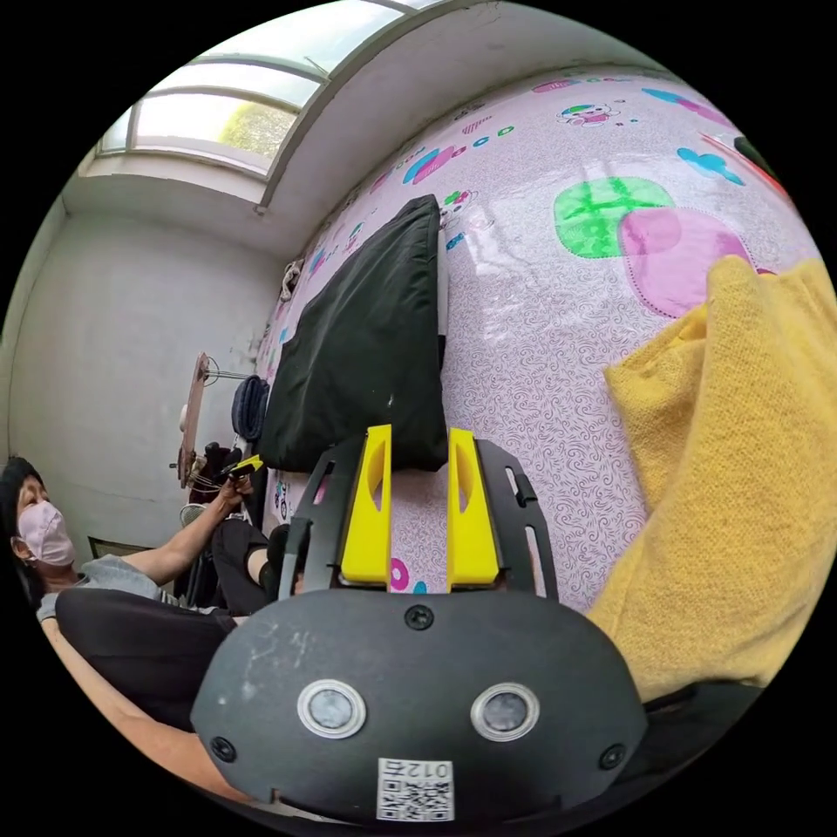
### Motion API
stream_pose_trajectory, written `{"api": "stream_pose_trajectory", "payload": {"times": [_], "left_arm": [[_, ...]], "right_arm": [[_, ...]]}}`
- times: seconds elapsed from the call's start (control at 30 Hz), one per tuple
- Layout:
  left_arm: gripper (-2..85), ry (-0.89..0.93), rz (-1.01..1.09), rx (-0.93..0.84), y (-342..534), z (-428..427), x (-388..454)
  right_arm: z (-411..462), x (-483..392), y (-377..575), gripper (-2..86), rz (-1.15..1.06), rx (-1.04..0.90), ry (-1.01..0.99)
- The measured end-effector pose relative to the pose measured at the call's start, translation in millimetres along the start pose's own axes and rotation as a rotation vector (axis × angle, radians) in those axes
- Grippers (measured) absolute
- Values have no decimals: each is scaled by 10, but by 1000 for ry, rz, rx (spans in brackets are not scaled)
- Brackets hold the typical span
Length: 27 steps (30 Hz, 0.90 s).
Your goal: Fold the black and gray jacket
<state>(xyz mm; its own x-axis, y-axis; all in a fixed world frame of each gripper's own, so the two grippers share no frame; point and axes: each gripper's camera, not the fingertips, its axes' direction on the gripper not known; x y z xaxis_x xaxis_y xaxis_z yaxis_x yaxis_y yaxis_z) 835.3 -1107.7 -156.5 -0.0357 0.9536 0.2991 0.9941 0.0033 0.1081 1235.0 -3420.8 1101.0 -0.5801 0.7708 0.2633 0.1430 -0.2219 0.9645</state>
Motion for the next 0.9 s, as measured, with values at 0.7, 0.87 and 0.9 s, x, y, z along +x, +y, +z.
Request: {"api": "stream_pose_trajectory", "payload": {"times": [0.7,0.87,0.9], "left_arm": [[12,184,78,-64,-384,-773,-310],[6,252,22,-328,-412,-523,-603],[7,231,-16,-382,-361,-356,-666]], "right_arm": [[-1193,604,-731,-7,-95,-257,-151],[-811,1137,-634,-8,31,-512,-30],[-765,1204,-607,-7,48,-518,-18]]}}
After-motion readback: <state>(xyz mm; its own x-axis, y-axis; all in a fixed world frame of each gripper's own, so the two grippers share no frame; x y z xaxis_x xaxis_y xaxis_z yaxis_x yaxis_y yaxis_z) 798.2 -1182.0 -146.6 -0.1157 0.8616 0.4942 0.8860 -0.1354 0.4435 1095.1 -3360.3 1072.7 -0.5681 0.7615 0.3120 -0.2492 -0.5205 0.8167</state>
